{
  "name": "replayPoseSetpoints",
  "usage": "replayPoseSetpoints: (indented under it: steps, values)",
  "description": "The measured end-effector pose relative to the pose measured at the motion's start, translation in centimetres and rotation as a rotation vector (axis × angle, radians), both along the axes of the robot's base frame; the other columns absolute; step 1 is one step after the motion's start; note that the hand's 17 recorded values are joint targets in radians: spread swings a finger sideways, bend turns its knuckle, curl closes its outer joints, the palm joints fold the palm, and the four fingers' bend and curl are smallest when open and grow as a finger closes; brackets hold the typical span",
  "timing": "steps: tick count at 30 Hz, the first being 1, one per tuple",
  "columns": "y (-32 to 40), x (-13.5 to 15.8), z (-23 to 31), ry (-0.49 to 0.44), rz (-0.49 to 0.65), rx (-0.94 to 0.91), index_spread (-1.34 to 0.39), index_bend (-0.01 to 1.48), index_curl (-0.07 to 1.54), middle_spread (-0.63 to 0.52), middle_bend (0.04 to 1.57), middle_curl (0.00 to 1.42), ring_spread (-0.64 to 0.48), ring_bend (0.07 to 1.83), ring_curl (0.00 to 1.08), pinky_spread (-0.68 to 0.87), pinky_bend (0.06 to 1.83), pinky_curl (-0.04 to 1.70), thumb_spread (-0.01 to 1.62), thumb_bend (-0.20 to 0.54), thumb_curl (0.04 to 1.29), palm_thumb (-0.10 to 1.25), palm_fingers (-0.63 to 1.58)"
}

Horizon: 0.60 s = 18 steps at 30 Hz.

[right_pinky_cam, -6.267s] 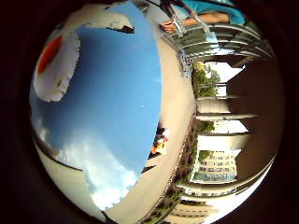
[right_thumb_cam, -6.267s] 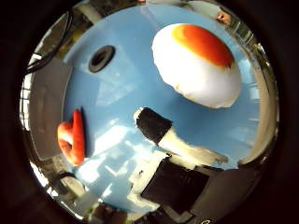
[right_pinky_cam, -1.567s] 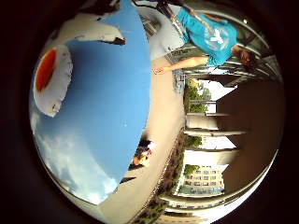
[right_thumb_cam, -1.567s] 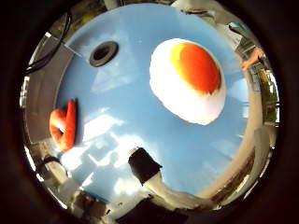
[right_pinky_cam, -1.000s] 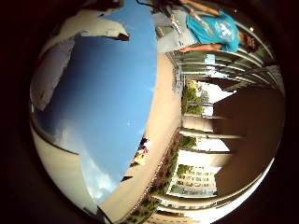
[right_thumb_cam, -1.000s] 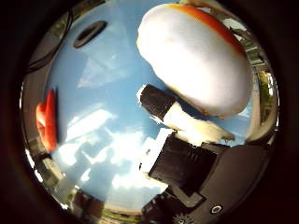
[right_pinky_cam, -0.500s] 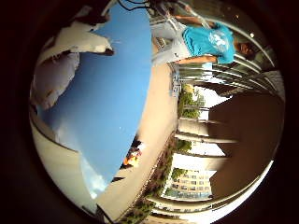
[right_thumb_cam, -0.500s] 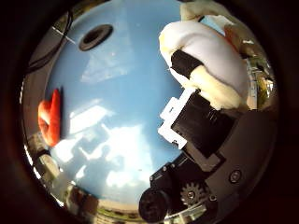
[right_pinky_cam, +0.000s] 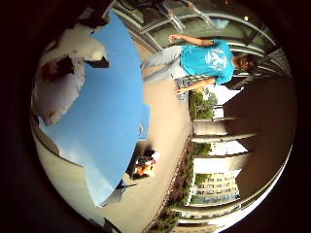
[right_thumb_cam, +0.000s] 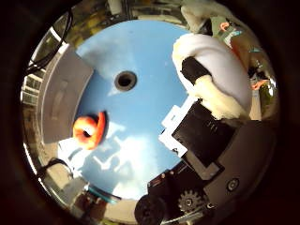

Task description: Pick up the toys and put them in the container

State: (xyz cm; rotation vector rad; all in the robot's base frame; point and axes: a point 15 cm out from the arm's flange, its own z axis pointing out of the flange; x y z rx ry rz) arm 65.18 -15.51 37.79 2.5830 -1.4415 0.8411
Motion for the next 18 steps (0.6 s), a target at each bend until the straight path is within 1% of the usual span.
replayPoseSetpoints:
  steps: [4,11,15,18]
  values:
    - [3.4,-3.2,3.3,0.035,0.016,0.073,-0.60,0.77,1.13,-0.11,1.38,0.81,-0.05,1.57,0.64,0.13,1.72,0.44,1.01,-0.014,0.77,0.94,0.96]
    - [12.5,-11.3,9.4,0.131,0.123,0.193,-0.62,0.75,1.20,-0.11,1.38,0.83,-0.05,1.58,0.65,0.13,1.72,0.48,1.02,-0.016,0.80,0.93,0.94]
    - [18.1,-16.0,10.9,0.209,0.199,0.272,-0.63,0.74,1.24,-0.11,1.37,0.84,-0.06,1.58,0.66,0.13,1.71,0.51,1.02,-0.015,0.83,0.92,0.94]
    - [21.9,-18.3,11.0,0.266,0.258,0.315,-0.64,0.73,1.26,-0.11,1.38,0.85,-0.06,1.58,0.66,0.13,1.71,0.52,1.03,-0.015,0.84,0.91,0.93]
